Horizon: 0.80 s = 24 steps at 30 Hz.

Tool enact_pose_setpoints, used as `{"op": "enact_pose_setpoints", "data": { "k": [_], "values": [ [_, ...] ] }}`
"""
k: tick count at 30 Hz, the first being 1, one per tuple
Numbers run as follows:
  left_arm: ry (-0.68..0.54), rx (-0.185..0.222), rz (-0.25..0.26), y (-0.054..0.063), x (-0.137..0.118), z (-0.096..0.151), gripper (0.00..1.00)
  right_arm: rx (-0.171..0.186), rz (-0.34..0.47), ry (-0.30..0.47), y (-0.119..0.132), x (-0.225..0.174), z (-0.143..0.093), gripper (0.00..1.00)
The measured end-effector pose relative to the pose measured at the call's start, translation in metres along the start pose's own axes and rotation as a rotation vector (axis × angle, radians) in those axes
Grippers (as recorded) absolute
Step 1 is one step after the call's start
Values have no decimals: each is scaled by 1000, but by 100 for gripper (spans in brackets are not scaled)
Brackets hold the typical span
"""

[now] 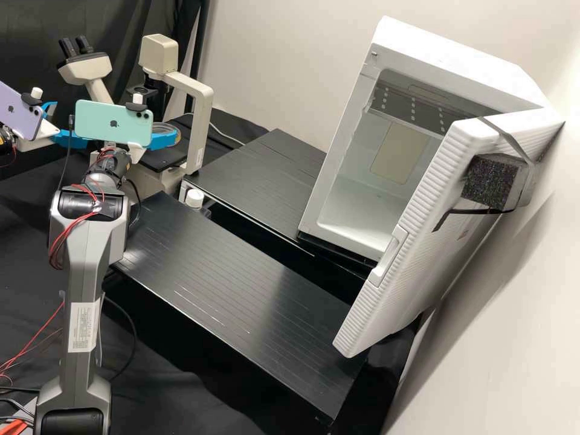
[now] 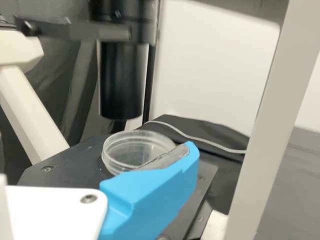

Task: Move the petri dish to the bench.

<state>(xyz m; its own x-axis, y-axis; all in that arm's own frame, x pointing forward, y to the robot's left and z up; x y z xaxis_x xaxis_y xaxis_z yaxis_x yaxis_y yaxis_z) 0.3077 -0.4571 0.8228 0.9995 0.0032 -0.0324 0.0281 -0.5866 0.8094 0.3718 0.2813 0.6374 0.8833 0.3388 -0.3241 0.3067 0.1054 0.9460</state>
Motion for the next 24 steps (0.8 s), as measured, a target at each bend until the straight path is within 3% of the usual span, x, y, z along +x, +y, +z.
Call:
{"op": "enact_pose_setpoints", "data": {
  "k": [8,15,24],
  "values": [
    [0,0,0,0,0,0,100,47,-16,-54,-17,10,14,100],
    [0,0,0,0,0,0,100,83,2,-69,-15,17,12,100],
    [0,0,0,0,0,0,100,56,25,-97,-19,30,15,100]
  ]
}}
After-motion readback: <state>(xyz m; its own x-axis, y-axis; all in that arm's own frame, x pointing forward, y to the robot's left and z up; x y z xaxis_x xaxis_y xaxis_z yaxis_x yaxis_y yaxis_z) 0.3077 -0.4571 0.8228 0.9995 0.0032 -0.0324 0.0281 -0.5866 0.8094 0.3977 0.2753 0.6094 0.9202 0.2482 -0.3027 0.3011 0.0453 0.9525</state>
